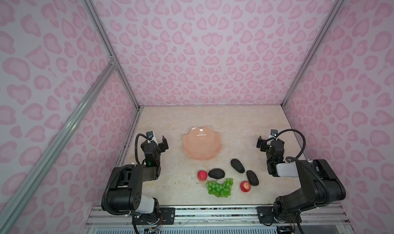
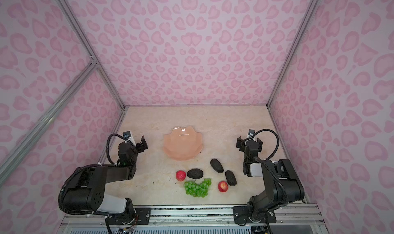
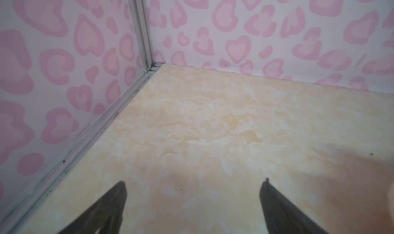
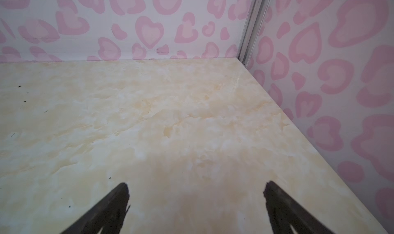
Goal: Place and organize the fake fruits in the fruit bowl
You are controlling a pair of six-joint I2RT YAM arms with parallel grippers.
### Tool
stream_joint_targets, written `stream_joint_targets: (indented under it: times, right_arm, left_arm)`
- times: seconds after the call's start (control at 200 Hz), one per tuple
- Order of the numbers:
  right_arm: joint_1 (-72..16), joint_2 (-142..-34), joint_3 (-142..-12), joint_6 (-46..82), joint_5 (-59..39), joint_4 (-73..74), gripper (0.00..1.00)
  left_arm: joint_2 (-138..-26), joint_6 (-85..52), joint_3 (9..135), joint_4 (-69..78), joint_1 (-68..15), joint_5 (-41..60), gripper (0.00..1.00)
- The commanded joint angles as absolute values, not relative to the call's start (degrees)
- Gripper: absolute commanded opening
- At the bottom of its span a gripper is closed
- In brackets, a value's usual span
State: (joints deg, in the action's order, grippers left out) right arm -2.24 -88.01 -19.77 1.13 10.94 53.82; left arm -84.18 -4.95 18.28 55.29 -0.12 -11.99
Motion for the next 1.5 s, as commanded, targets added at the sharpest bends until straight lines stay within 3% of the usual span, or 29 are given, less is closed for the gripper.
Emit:
stream_joint_targets:
  times: [0.0,1.285,1.415,1.495]
  right_arm:
    - [-2.2,-88.0,-20.0,1.5,11.2,54.5,0.99]
    - [-2.4,-87.3,-19.8,1.8,13.9,56.2,0.99]
    - [-3.6,-76.8,-30.0,5.4,20.3,30.2,0.99]
    - [-2.8,-71.7,-38.8,19.5,17.0,13.5,0.99]
  left_arm:
    - [-84.1,-4.7,18.4,56.8,-0.2,-12.3,0.98]
    - [-82.7,-4.9,19.6,54.3,-0.2,-12.4,0.98]
    - [-76.1,-5.8,30.2,32.2,-0.1,-12.7,0.98]
    - [-71.1,-9.9,34.4,24.6,0.4,-12.4,0.98]
